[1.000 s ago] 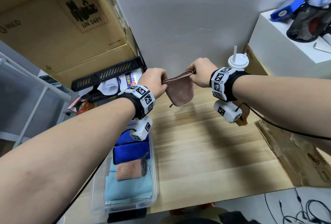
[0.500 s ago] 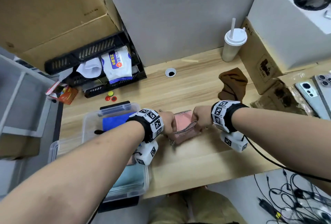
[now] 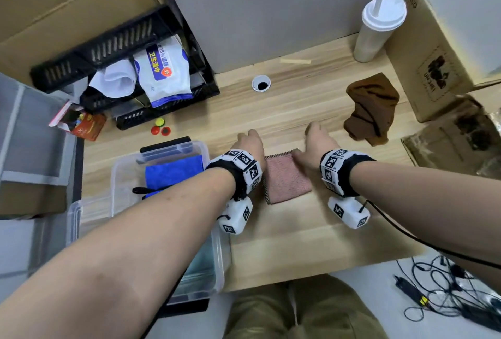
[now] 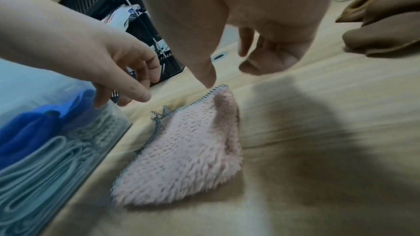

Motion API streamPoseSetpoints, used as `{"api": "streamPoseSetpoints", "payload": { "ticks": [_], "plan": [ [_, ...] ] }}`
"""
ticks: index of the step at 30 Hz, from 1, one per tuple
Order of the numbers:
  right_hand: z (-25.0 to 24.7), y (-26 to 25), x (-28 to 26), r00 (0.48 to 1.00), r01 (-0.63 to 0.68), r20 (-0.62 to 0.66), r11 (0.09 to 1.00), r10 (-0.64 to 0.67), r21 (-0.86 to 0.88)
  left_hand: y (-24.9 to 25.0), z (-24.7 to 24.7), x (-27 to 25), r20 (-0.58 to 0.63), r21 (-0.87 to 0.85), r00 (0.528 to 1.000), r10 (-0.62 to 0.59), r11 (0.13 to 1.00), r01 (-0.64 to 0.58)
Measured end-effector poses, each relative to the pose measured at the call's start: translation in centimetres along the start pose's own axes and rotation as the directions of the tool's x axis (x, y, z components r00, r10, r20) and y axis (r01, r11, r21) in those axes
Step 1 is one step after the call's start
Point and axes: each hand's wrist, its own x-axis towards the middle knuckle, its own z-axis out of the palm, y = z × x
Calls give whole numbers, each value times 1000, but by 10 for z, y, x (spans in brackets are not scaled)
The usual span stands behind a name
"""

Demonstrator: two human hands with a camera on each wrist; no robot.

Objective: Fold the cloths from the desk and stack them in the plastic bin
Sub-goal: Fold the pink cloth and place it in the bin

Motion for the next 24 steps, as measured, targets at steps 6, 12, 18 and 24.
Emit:
{"api": "streamPoseSetpoints", "payload": {
  "ticks": [6, 12, 18, 24],
  "plan": [
    [-6, -1, -8, 923, 357, 152, 934, -352, -1, 10, 9, -8, 201, -33, 948, 248, 969, -246],
    [15, 9, -18, 793, 574, 452, 751, -409, -326, 17, 32, -18, 369, 34, 867, 335, 927, -372],
    [27, 18, -27, 801, 598, 309, 693, -512, -402, 17, 34, -18, 329, 26, 892, 310, 941, -337],
    [18, 10, -15, 925, 366, 187, 907, -330, -209, 11, 39, -15, 221, -64, 934, 281, 960, -274]
  ]
}}
